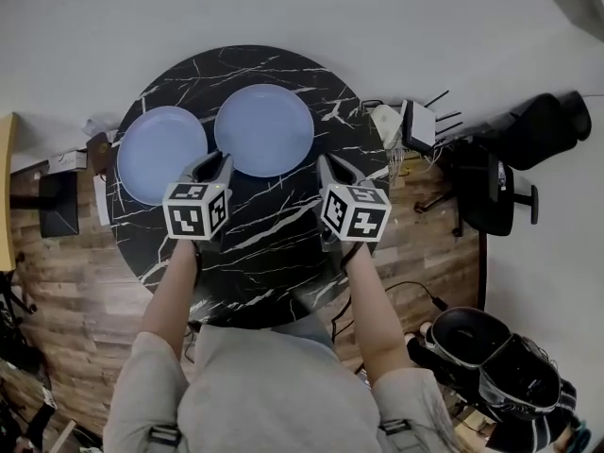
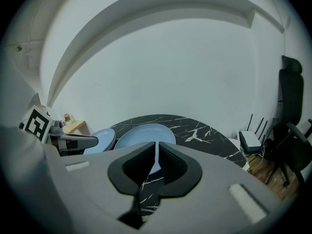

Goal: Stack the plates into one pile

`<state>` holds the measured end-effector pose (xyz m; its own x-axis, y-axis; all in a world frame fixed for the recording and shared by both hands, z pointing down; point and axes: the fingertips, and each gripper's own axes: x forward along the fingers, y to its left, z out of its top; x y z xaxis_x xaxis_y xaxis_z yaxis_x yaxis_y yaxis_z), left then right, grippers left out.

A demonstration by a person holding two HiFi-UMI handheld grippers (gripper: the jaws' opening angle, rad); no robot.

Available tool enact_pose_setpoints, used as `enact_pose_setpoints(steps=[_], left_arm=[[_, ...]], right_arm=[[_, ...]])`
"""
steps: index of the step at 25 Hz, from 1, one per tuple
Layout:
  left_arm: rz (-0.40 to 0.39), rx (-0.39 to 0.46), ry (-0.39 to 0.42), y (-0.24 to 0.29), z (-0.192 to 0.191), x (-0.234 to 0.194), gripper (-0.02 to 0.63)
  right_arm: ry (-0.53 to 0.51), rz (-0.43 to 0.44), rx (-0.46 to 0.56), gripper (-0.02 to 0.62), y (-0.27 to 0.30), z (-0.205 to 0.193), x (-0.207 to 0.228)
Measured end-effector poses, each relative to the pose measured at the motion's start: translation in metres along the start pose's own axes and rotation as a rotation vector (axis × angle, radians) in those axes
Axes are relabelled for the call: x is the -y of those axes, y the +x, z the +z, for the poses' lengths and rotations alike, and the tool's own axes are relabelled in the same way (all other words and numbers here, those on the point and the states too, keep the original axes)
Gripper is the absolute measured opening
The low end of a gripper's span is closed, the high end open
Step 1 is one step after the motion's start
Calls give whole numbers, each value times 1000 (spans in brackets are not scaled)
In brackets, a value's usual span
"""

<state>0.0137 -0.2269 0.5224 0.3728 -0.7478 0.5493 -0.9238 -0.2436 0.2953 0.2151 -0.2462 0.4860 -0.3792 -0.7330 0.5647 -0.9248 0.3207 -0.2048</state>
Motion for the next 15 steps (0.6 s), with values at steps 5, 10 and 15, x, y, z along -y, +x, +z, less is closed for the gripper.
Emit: enact_pose_setpoints(steps=[5,10,15], left_arm=[[74,-37,-99,19,-19,-13,93],[139,-54,-181,36,-31,-25,156],[203,-67,-239,51,-41,-39,172]], right_arm=[[0,40,-61,6,23,-5,11],[-25,68,-124,8,48,-9,20],[-50,82,-168,11,74,-10,31]])
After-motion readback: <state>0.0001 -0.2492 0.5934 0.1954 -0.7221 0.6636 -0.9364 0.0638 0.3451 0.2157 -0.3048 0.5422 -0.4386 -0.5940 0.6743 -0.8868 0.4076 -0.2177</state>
